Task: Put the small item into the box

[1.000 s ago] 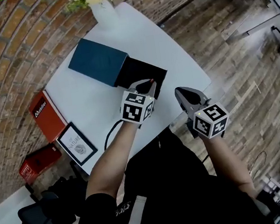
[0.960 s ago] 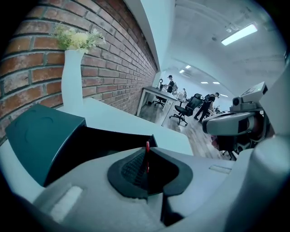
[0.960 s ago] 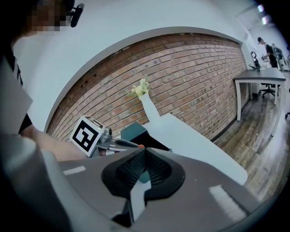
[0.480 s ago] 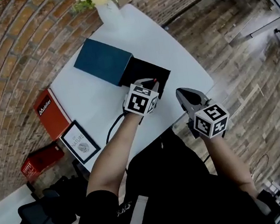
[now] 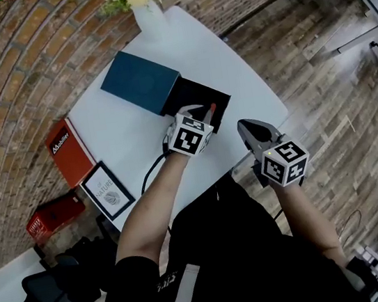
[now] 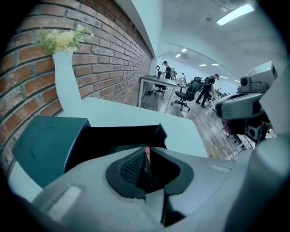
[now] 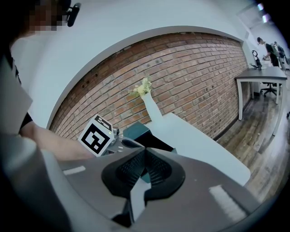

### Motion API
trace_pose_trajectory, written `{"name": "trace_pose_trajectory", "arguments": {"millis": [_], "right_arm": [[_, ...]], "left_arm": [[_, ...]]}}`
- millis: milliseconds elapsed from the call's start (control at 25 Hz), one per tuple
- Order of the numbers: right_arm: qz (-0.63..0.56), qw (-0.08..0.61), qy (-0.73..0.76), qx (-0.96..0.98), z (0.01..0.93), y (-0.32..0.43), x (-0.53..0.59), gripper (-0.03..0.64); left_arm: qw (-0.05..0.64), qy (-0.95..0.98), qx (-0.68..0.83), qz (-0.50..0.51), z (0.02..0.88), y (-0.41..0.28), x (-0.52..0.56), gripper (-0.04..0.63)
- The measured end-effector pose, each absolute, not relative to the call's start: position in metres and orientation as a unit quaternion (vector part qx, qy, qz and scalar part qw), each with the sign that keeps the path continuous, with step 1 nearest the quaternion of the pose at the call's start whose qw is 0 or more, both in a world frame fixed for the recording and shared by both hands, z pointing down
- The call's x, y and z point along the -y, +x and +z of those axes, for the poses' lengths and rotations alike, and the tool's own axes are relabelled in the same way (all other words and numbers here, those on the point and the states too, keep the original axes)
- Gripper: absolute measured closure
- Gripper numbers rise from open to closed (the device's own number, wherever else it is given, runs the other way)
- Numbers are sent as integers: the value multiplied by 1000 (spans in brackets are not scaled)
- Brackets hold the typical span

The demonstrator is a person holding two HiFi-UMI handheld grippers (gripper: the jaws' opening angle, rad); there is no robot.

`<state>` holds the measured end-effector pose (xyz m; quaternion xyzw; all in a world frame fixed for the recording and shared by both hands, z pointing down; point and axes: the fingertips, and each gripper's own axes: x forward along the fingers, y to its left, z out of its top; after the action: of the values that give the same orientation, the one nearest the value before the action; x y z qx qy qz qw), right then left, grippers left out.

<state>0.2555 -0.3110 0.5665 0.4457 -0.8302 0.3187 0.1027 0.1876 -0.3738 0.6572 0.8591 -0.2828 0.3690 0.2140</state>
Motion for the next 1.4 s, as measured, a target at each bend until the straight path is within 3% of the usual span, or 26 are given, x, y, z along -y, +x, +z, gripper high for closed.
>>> {"name": "trace_pose_trajectory", "arguments": {"millis": [320,400,1080,1400], "right_arm": [[310,99,442,836,555,256,315,615],[306,96,440,839,549,256,317,615],[232,83,392,886,492,195,339,617],[191,51,403,894,432,140,323,617]], "left_arm": [[213,860,334,321,622,165,380,557],[207,859,365,293,601,153,384,588],[94,850,485,182,446,41,372,589],[112,847,504,124,419,-23,341,589]]}}
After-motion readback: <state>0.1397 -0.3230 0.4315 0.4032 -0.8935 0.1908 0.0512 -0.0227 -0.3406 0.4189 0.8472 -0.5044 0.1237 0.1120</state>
